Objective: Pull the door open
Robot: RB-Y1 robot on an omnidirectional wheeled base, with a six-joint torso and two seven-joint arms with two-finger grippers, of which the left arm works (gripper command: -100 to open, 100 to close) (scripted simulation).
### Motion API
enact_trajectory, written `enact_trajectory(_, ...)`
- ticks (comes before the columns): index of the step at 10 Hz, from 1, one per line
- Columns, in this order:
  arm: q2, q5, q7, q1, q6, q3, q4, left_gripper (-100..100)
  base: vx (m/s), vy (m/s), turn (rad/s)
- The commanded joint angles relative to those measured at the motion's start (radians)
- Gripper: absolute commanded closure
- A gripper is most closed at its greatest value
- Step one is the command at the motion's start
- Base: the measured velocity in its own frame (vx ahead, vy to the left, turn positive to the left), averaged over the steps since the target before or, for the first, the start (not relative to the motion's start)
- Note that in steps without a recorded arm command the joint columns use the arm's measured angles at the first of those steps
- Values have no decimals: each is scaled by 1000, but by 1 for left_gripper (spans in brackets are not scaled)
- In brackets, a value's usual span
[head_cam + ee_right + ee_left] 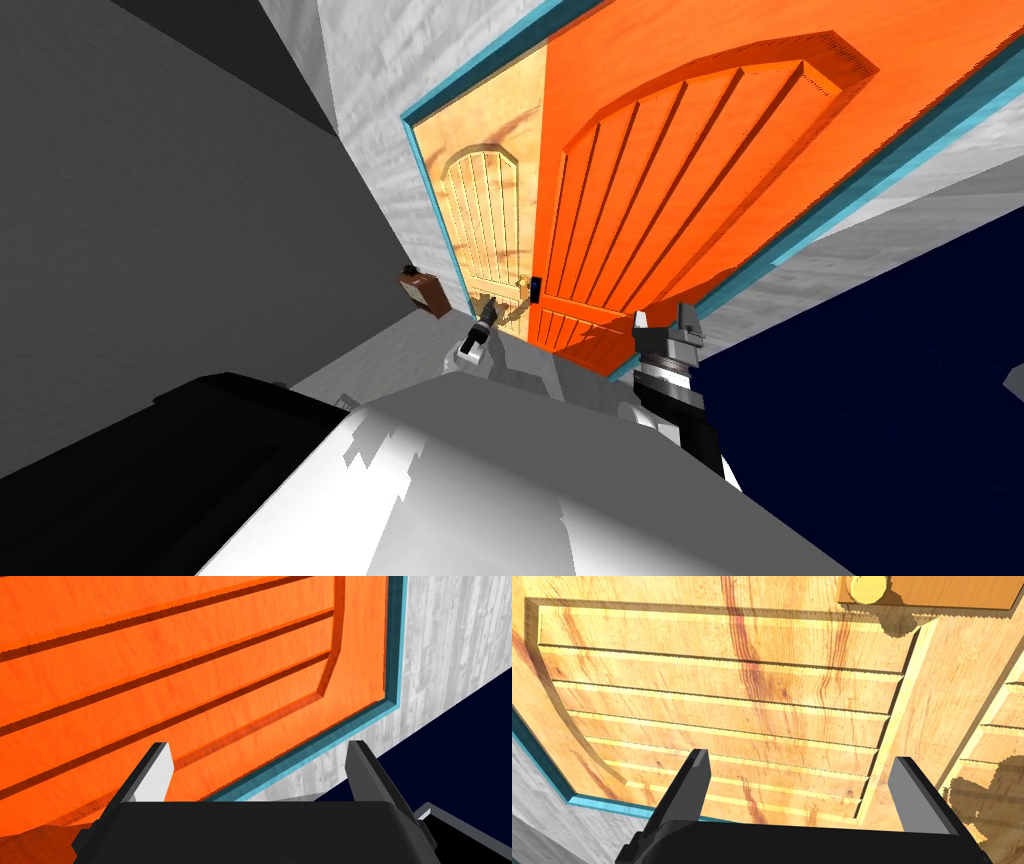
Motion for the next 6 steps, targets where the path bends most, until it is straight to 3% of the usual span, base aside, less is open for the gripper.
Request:
enact_trajectory(1, 4, 1, 2, -12, 0, -7, 28, -100, 123, 1, -49)
enact_trajectory(6, 20, 5, 12, -69, 5, -30, 137, -100, 152, -10, -75)
